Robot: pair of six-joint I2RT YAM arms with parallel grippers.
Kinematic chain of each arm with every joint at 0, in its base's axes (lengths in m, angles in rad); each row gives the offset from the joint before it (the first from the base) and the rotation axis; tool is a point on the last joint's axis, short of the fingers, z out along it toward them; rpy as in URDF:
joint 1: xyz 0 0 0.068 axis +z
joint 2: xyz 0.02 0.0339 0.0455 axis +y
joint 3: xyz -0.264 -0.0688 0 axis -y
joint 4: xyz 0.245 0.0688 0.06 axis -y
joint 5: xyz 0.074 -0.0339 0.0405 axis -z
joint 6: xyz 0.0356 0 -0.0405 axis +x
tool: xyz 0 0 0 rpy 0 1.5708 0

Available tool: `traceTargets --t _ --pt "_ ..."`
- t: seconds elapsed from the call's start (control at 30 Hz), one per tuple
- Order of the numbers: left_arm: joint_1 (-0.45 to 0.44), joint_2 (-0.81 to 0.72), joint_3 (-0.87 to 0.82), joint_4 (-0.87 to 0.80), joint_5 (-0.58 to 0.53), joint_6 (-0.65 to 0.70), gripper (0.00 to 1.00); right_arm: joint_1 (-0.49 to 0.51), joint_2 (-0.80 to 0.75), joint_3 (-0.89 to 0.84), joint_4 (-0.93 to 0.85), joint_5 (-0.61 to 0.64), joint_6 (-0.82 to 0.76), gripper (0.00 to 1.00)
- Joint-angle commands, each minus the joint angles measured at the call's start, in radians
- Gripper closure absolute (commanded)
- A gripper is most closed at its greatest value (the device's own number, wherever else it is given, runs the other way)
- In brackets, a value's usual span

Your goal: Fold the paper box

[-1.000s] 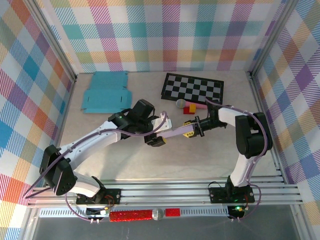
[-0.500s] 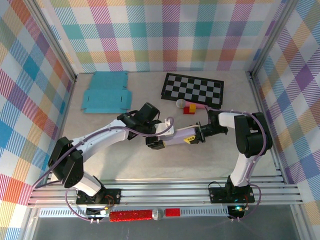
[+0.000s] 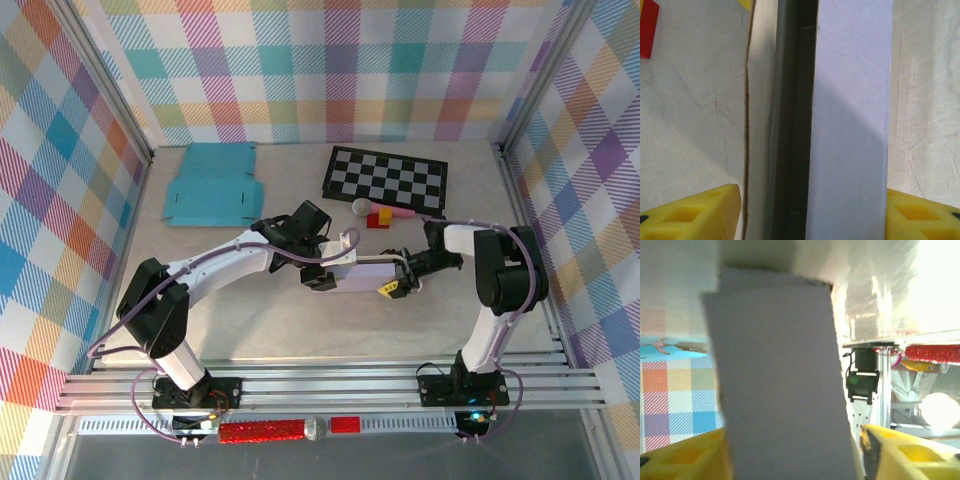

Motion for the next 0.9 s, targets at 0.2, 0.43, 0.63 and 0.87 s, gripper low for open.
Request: traceTargets --t 0.2,0.43,0.63,0.87 --pt "-0.012 0.004 0.045 -0.002 0.007 -0.021 0.44 -0.094 -0.192 0.128 -0.184 0.227 -0.08 0.26" --pt "-0.013 0.007 0.049 0.009 0.01 -0.061 0.57 -0.122 -0.364 0.189 -0.191 0.435 -0.234 0.34" --pt "-0.012 0.003 0.049 0.013 0.01 -0.078 0.63 -0.116 -0.474 0.198 -0.194 0.578 -0.419 0.54" --pt "-0.011 0.005 0.053 0.006 0.017 -0.083 0.65 0.038 -0.538 0.202 -0.211 0.738 -0.5 0.59"
